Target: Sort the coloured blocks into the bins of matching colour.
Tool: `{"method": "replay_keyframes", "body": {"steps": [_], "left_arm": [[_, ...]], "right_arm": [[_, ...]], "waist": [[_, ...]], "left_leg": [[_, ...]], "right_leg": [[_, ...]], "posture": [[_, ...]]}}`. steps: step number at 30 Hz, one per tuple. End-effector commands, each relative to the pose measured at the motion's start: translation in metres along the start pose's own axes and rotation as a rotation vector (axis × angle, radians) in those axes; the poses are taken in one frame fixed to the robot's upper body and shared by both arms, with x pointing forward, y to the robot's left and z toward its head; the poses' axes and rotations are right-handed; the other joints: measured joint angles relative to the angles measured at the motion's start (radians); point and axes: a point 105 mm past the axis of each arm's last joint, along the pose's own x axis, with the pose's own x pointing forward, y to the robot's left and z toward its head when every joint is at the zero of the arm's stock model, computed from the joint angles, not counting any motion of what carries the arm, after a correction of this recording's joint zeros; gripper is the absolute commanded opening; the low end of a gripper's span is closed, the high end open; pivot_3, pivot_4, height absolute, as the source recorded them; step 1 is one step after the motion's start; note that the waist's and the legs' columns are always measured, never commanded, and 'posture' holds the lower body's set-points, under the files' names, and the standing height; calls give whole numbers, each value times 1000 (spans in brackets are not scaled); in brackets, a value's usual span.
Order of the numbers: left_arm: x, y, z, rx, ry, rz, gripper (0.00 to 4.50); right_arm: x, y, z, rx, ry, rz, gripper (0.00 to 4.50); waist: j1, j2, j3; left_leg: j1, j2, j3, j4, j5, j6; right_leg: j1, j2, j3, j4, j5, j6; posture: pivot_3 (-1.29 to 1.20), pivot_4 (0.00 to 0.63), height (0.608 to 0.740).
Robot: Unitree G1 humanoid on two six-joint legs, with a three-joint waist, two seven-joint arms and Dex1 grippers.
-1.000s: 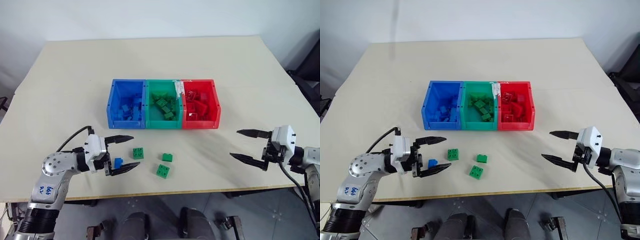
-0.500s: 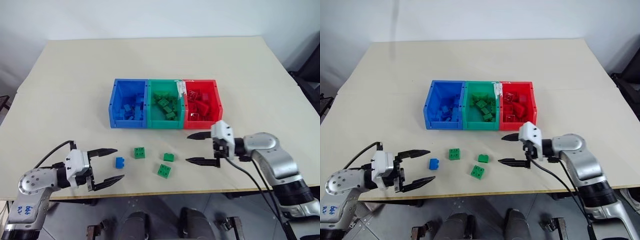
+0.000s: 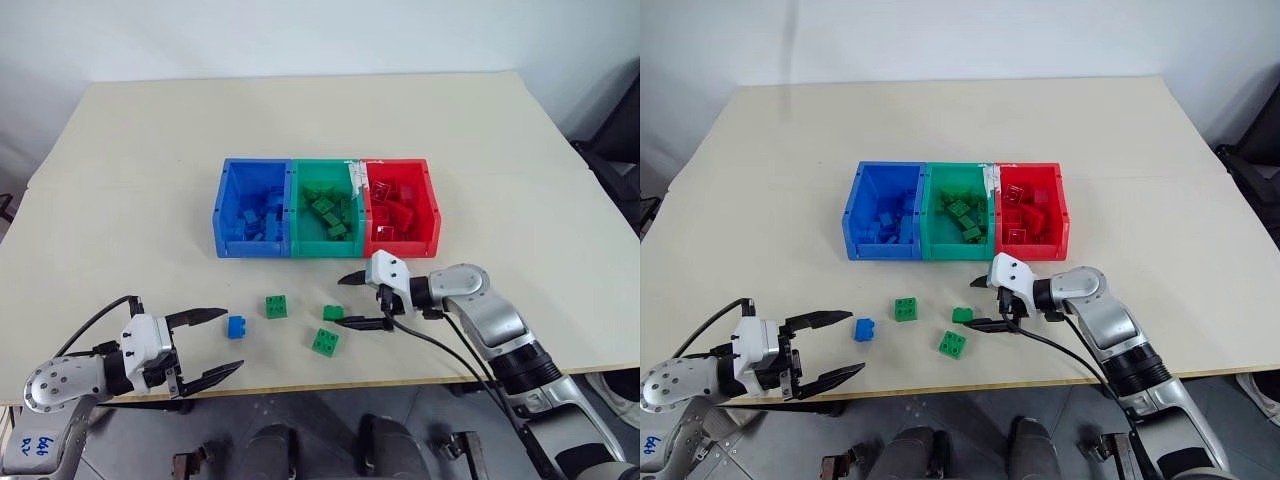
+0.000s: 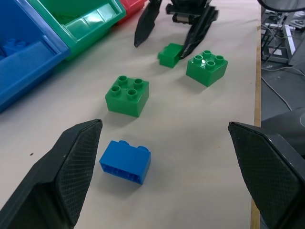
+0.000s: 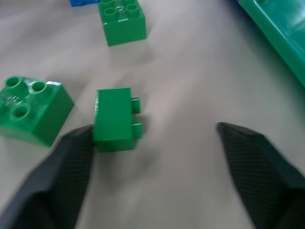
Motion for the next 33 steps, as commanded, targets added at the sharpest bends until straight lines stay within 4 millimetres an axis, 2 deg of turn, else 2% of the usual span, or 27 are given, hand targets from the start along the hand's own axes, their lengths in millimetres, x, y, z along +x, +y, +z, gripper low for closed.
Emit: {"method": "replay_keyframes", "body": {"steps": [1,6,8,11,14,18,22,28,33], "left_arm": [[-3,1,9,26,-29,16,4500],[-1,3,10,25,-38,14,4500],[0,4,10,23,-46,17,4500],[2,9,15,5,-91,57,4500],[2,13,18,-5,-116,89,4500],[1,16,18,-19,-127,119,4500],[1,16,17,-24,-126,126,4500],[0,14,16,-31,-125,129,4500],[3,13,16,-35,-121,92,4500]], "right_arm": [[4,9,7,-22,-29,39,2533],[-1,14,19,-53,-107,73,826],[-4,13,26,-55,-145,77,823],[-14,0,53,-30,-270,11,823],[-23,-26,73,-5,-316,-101,823],[-33,-74,96,-38,-325,-294,823],[-28,-93,106,-61,-322,-353,823],[-23,-98,106,-77,-319,-379,2881],[-52,-80,101,-133,-392,-353,4465]], "waist": [[0,0,0],[0,0,0],[0,0,0],[0,0,0],[-1,0,0],[-8,0,0],[-16,0,0],[-25,0,0],[-19,0,0]], "left_leg": [[0,0,0,0,0,0],[0,0,0,0,0,0],[0,0,0,0,0,0],[0,0,0,0,0,0],[0,0,0,0,0,0],[0,0,1,0,0,0],[0,0,1,-1,0,0],[-1,0,1,-1,0,0],[-1,0,1,-1,0,0]], "right_leg": [[0,0,0,0,0,0],[0,0,0,0,0,0],[0,0,0,0,0,0],[0,0,0,0,0,0],[0,0,0,1,0,0],[-2,0,0,2,0,0],[-2,0,0,3,0,-1],[-2,0,0,3,0,-1],[-2,0,-1,3,0,-1]], "posture": [[0,150,740],[0,150,740],[0,150,740],[0,150,740],[0,150,740],[0,150,740],[0,150,740],[0,150,740],[0,150,740]]}}
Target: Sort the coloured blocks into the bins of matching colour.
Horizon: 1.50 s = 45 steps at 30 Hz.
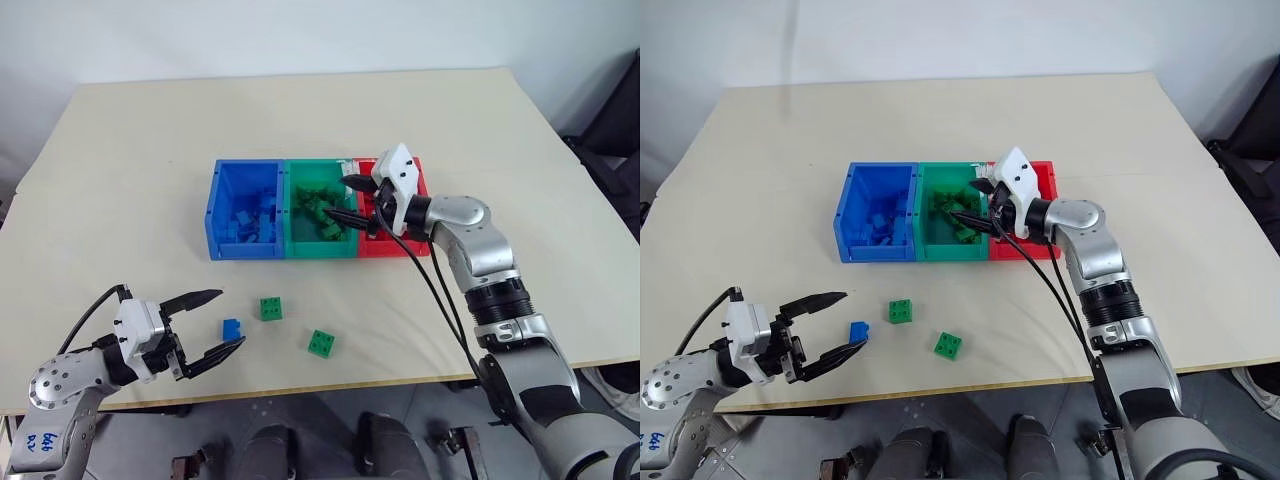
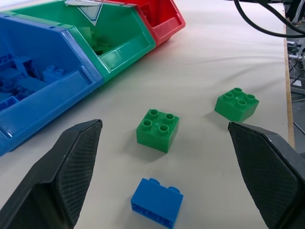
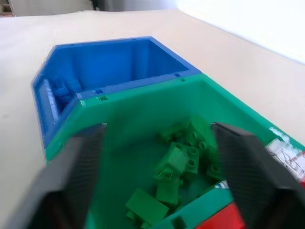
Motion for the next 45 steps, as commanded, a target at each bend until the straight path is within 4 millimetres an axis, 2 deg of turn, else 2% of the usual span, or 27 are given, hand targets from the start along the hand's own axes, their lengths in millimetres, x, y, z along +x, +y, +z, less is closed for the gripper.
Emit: {"method": "replay_keyframes", "body": {"steps": [1,3,5,10,15,16,18,24,28,30,33,39,44,45], "left_arm": [[3,-1,7,10,-22,-41,4500],[9,-2,9,11,-25,-85,4500],[12,-4,10,4,-32,-120,4500],[32,2,12,11,-46,-203,4500],[47,-2,15,40,-44,-315,4500],[49,-2,16,43,-44,-325,4500],[50,0,20,45,-60,-320,4500],[48,-5,20,68,-64,-346,4500],[36,-4,10,75,-19,-316,4500],[30,-4,6,35,6,-310,4500],[14,-10,-3,15,57,-297,4500],[0,-25,-2,-26,92,-282,4500],[1,-28,0,-15,92,-262,4500],[1,-28,2,-12,89,-260,4500]], "right_arm": [[-38,4,19,-73,-123,29,4465],[-66,11,14,-86,-129,56,4465],[-85,17,9,-99,-118,75,4465],[-162,19,-22,-100,56,21,4465],[-207,19,-44,-40,187,-28,4465],[-211,20,-47,-40,205,-22,4465],[-207,26,-48,-26,205,7,4465],[-166,69,-45,29,171,225,4465],[-132,113,-34,144,131,416,4465],[-122,123,-34,152,138,447,4465],[-96,141,-40,124,141,487,4465],[-71,155,-65,123,194,477,4465],[-47,153,-72,110,197,414,4465],[-45,151,-73,104,197,400,4082]], "waist": [[4,0,0],[18,0,0],[22,0,0],[31,0,0],[23,0,0],[24,0,0],[22,0,0],[26,0,0],[28,0,0],[31,0,0],[27,-1,0],[30,-1,0],[25,-2,-1],[24,-2,-1]], "left_leg": [[0,0,0,0,0,0],[0,-2,0,0,-1,1],[0,-2,0,0,-1,2],[1,-5,3,0,-2,2],[3,-5,4,0,-2,2],[3,-4,4,0,-1,2],[3,-4,5,1,-1,2],[3,-1,4,1,-1,2],[2,1,3,2,-1,2],[2,1,2,2,-1,2],[2,1,2,2,-2,1],[1,1,1,1,-2,1],[2,0,1,2,-2,1],[2,1,1,2,-2,1]], "right_leg": [[0,0,0,0,0,0],[1,-1,0,0,0,0],[1,-1,0,-1,0,0],[2,0,-1,-2,0,1],[3,0,0,-3,1,1],[3,0,0,-3,1,1],[2,0,0,-3,1,1],[2,0,0,-2,1,1],[2,0,0,-2,1,1],[2,0,0,-3,1,1],[3,0,0,-3,1,1],[2,0,0,-3,0,1],[2,0,0,-3,0,1],[2,0,0,-2,0,0]], "posture": [[0,150,740],[0,150,740],[0,150,740],[0,150,740],[0,150,740],[0,150,740],[0,150,740],[0,150,740],[0,150,740],[0,150,740],[0,150,740],[0,150,740],[0,150,740],[0,150,740]]}}
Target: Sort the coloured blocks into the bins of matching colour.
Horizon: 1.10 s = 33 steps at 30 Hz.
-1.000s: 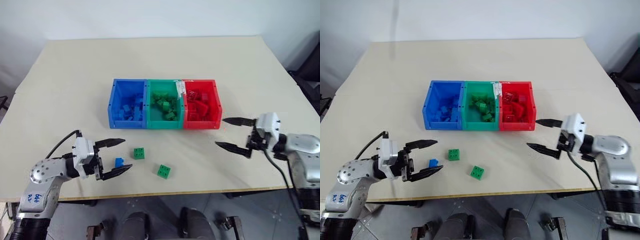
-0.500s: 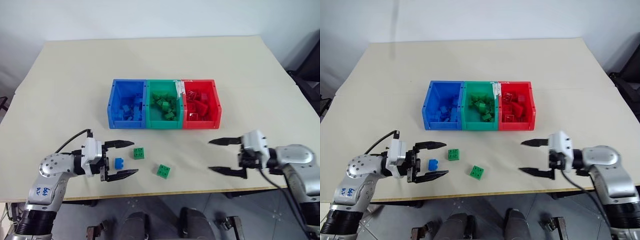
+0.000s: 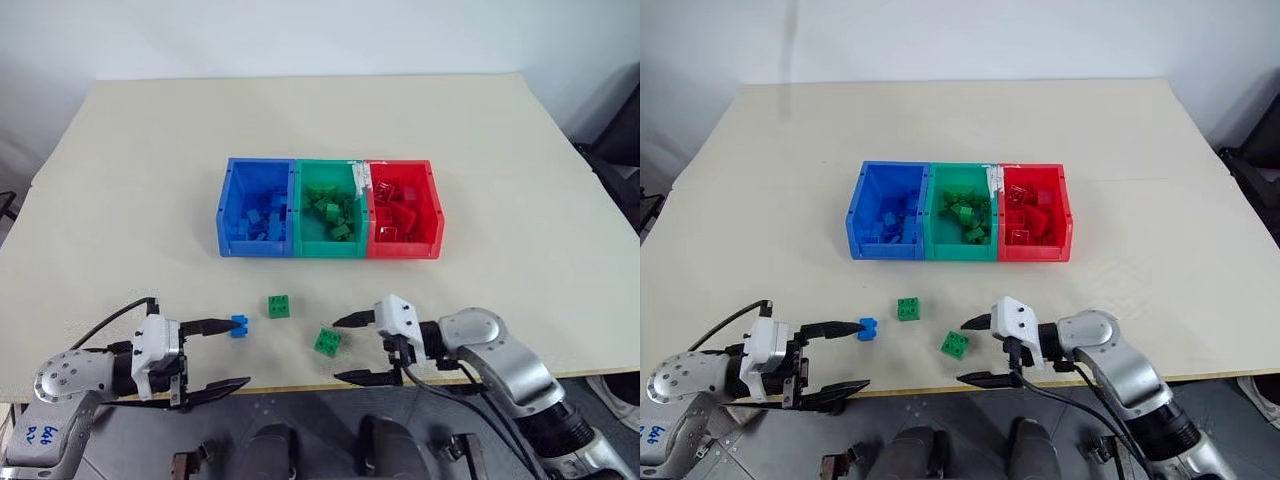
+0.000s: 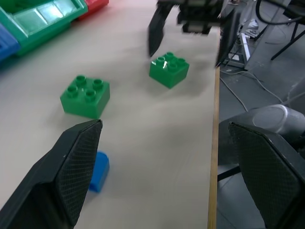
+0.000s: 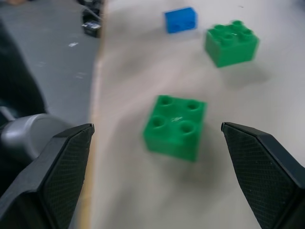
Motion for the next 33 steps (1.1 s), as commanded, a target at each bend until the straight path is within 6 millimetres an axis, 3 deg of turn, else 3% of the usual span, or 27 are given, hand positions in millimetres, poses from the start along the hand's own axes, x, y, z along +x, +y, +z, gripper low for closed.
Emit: {"method": "replay_keyframes", "body": {"steps": [1,8,12,16,20,25,29,33], "left_arm": [[1,0,11,39,-21,7,4500],[5,2,19,54,-44,-3,4500],[7,4,22,53,-53,-5,4500],[8,19,32,65,-114,84,4500],[6,24,33,49,-128,135,4500],[2,25,32,55,-125,172,4500],[0,23,31,20,-128,182,4500],[-2,25,30,12,-125,205,4500]], "right_arm": [[4,-9,4,-40,-7,-52,3880],[-3,-9,15,-79,-65,-12,1445],[-11,-12,34,-94,-196,4,1430],[-21,-56,72,-123,-305,-140,1430],[-30,-118,102,-182,-328,-393,1430],[-31,-160,114,-205,-307,-541,1430],[-30,-166,116,-232,-303,-546,2780],[-41,-153,113,-258,-316,-472,4187]], "waist": [[0,0,0],[0,0,0],[0,0,0],[-4,0,0],[-12,0,0],[-28,0,0],[-30,0,0],[-29,0,0]], "left_leg": [[0,0,0,0,0,0],[0,0,0,0,0,0],[0,0,0,0,0,0],[0,0,1,0,0,0],[1,1,1,0,0,0],[0,0,0,-1,0,0],[-1,0,0,-1,0,0],[-1,0,1,-1,0,0]], "right_leg": [[0,0,0,0,0,0],[0,0,0,0,0,0],[0,0,0,0,0,0],[0,1,0,0,0,0],[-1,1,0,3,0,-1],[-2,0,0,4,0,-1],[-2,0,-1,3,0,-1],[-2,0,-1,3,0,-1]], "posture": [[0,150,740],[0,150,740],[0,150,740],[0,150,740],[0,150,740],[0,150,740],[0,150,740],[0,150,740]]}}
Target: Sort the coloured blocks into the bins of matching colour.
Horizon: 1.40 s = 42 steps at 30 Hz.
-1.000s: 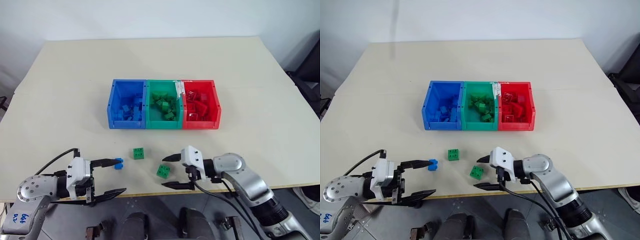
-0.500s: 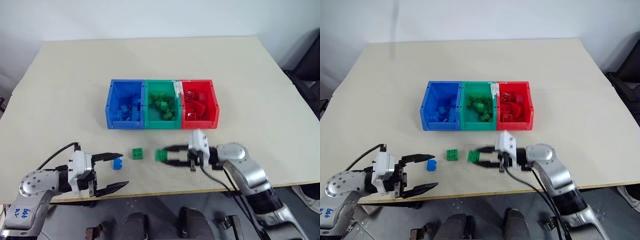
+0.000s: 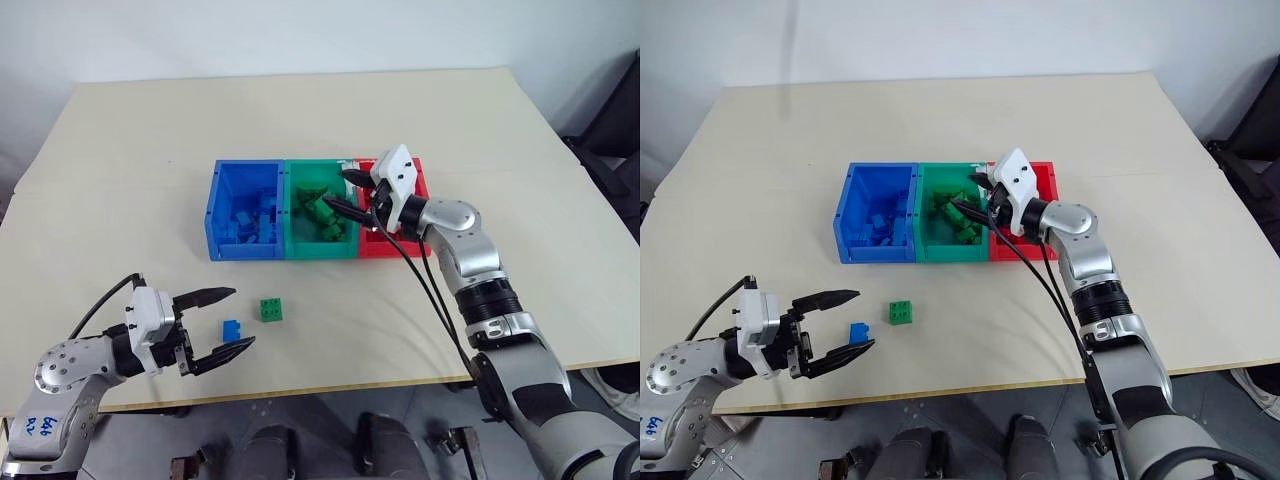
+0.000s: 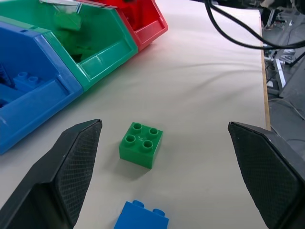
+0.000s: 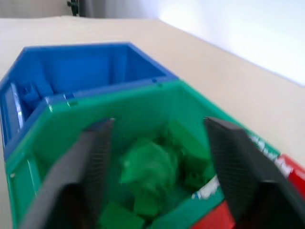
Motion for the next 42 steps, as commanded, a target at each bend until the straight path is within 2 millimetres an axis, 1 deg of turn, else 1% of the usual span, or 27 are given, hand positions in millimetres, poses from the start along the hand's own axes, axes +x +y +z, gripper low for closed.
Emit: {"method": "replay_keyframes", "body": {"steps": [1,2,5,7,10,12,15,17,18,21,22,24,25,27,28,29,31,32,34,37,40,42], "left_arm": [[-4,0,9,3,-34,21,4500],[-4,0,8,-4,-31,18,4500],[-12,3,3,-13,4,21,4500],[-21,5,-2,-49,23,20,4500],[-33,8,-13,-36,88,0,4500],[-41,20,-17,-4,120,35,4500],[-56,42,-17,48,140,121,4500],[-60,48,-17,86,147,143,4500],[-59,49,-16,117,150,142,4500],[-37,44,-3,198,112,91,4500],[-27,41,2,212,98,62,4500],[0,29,11,244,111,-46,4500],[9,24,14,252,114,-83,4500],[23,26,17,249,122,-79,4500],[29,28,17,255,141,-64,4500],[38,24,11,262,208,-96,4500],[54,20,-2,207,324,-125,4500],[58,20,-5,178,359,-124,4500],[66,21,-11,180,422,-133,4500],[70,20,-19,191,495,-172,4500],[74,22,-26,180,532,-171,4500],[72,23,-30,173,563,-169,4114]], "right_arm": [[-22,1,23,-53,-99,72,4471],[-34,9,27,-46,-136,143,4471],[-71,21,31,-11,-167,268,4471],[-96,33,25,6,-128,351,4471],[-126,43,7,18,-37,366,4471],[-149,51,-9,19,24,366,4471],[-172,59,-18,24,50,336,4471],[-183,61,-24,21,74,331,4471],[-185,60,-25,24,74,320,4471],[-188,65,-26,32,76,352,4471],[-188,66,-26,29,72,361,4471],[-187,72,-27,12,74,395,4471],[-187,74,-27,2,77,410,4471],[-188,80,-30,-7,96,444,4471],[-188,81,-31,-5,100,451,4471],[-188,82,-31,5,99,449,4471],[-185,84,-30,12,93,444,4471],[-184,85,-30,13,91,444,4471],[-181,87,-27,12,76,438,4471],[-177,89,-24,11,68,435,4471],[-175,93,-22,10,62,431,4471],[-174,96,-21,9,58,425,4500]], "waist": [[4,0,0],[6,0,0],[11,0,0],[11,0,0],[7,0,0],[7,0,0],[8,0,0],[7,0,0],[6,0,0],[6,0,0],[7,0,0],[17,0,0],[23,0,0],[32,0,0],[32,0,0],[33,0,0],[37,0,0],[38,0,0],[38,0,0],[37,0,0],[39,0,0],[44,0,0]], "left_leg": [[0,0,0,0,0,0],[0,0,-1,0,0,0],[0,-1,-2,0,-1,1],[0,-1,-1,0,-1,2],[0,0,1,0,-1,1],[1,0,2,0,-1,1],[1,-1,3,0,-2,1],[1,0,3,0,-2,1],[1,0,3,0,-2,1],[2,1,4,0,-2,1],[2,1,3,0,-2,1],[2,2,3,1,-2,1],[2,1,3,1,-2,1],[2,1,3,2,-2,1],[2,1,3,2,-2,1],[2,1,3,2,-2,1],[2,-3,3,2,-1,1],[2,-4,3,2,-1,1],[1,-5,3,3,-1,1],[1,-5,3,3,-1,1],[1,-5,2,3,-1,1],[1,-5,2,3,-1,1]], "right_leg": [[0,0,0,0,0,0],[0,0,0,0,0,0],[1,-1,-1,-1,0,0],[1,-1,-1,-2,0,0],[2,0,-1,-3,0,0],[2,0,-1,-3,0,0],[2,0,-1,-3,0,0],[2,0,-1,-3,0,0],[2,0,0,-3,0,1],[2,0,0,-3,0,1],[2,0,0,-3,0,1],[2,0,0,-3,0,1],[2,0,0,-3,0,1],[2,0,0,-2,1,1],[2,0,0,-2,1,1],[2,0,0,-2,1,1],[2,0,0,-2,1,1],[2,0,0,-2,1,1],[3,0,1,-1,1,1],[2,1,0,-1,1,1],[2,1,0,-1,1,1],[3,1,0,-2,1,1]], "posture": [[0,150,740],[0,150,740],[0,150,740],[0,150,740],[0,150,740],[0,150,740],[0,150,740],[0,150,740],[0,150,740],[0,150,740],[0,150,740],[0,150,740],[0,150,740],[0,150,740],[0,150,740],[0,150,740],[0,150,740],[0,150,740],[0,150,740],[0,150,740],[0,150,740],[0,150,740]]}}
